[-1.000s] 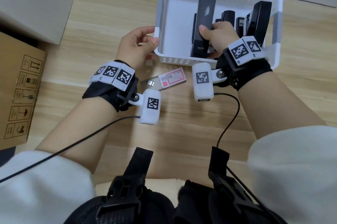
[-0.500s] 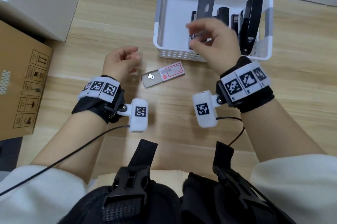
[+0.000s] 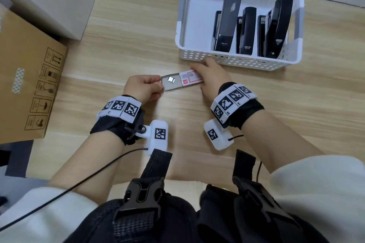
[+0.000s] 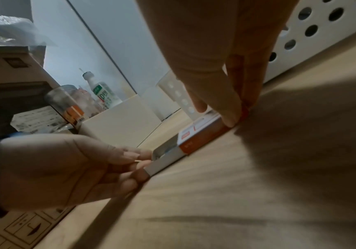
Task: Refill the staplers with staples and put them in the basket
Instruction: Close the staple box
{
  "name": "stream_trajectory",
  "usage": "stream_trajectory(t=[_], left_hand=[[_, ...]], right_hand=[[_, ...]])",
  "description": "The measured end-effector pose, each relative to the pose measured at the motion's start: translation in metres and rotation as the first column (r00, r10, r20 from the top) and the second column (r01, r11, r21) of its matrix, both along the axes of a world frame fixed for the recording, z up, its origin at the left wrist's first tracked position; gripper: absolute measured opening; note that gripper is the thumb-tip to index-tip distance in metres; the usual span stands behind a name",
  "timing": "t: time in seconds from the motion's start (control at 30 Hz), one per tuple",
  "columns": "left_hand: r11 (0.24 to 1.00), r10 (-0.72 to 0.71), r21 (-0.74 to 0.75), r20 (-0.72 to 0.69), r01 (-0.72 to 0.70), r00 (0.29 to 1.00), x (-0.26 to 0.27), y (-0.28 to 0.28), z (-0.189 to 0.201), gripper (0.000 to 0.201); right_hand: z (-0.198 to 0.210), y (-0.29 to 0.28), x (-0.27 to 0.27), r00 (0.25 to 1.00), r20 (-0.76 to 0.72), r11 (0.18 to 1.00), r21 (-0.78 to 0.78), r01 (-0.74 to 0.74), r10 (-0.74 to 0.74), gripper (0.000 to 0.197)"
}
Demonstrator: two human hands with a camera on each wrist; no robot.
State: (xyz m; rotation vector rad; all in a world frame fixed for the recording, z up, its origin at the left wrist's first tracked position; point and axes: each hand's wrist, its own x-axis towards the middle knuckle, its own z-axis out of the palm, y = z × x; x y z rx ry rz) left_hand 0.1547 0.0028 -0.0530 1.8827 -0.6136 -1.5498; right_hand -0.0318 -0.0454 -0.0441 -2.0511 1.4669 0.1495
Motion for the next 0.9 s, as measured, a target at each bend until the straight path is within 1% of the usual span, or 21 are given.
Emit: stream_trajectory(t=[0.13, 0.37, 0.53, 0.6, 0.63, 0.73, 0.8, 0.83, 0.9], left_hand=[[1.0, -0.009, 0.023, -0.039, 0.01, 0.999, -0.009, -0.002, 0.001, 0.035], [0.998, -0.048, 0.041, -0.096, 0.052, 0.994, -0.02, -0.004, 0.004, 0.037], [0.998, -0.063, 0.025, -0.075, 0.065, 0.995, -0.024, -0.003, 0.008, 0.036], [0.998, -0.068, -0.016, -0.036, 0.067, 0.997, -0.02, -0.004, 0.011, 0.035], [0.996, -0.075, -0.041, -0.021, 0.075, 0.997, -0.018, -0.005, 0.015, 0.034], [0.983, -0.13, -0.136, -0.058, 0.121, 0.99, -0.015, -0.012, 0.033, 0.028], [0.965, -0.153, -0.226, -0.071, 0.133, 0.986, -0.014, -0.023, 0.046, 0.018], [0.952, -0.157, -0.275, -0.056, 0.136, 0.986, -0.013, -0.03, 0.053, 0.017], [0.919, -0.165, -0.364, -0.008, 0.151, 0.986, -0.011, -0.046, 0.064, 0.023]], right_hand=[[-0.004, 0.002, 0.003, 1.0, -0.002, 1.0, -0.012, 0.004, -0.004, 0.052], [-0.008, 0.005, 0.008, 1.0, 0.011, 1.0, -0.013, 0.007, -0.007, 0.046], [-0.004, 0.008, 0.01, 1.0, 0.003, 1.0, -0.005, 0.013, -0.013, 0.046], [0.003, 0.008, 0.009, 0.999, 0.026, 1.0, -0.012, 0.029, -0.029, 0.048], [0.008, 0.007, 0.009, 0.997, 0.06, 0.999, -0.015, 0.043, -0.042, 0.049], [0.027, 0.004, 0.013, 0.98, 0.192, 0.997, -0.04, 0.068, -0.059, 0.048], [0.043, -0.001, 0.016, 0.959, 0.272, 0.994, -0.049, 0.102, -0.085, 0.047], [0.051, -0.005, 0.017, 0.947, 0.307, 0.991, -0.054, 0.12, -0.098, 0.046], [0.064, -0.014, 0.017, 0.924, 0.366, 0.987, -0.064, 0.148, -0.115, 0.038]])
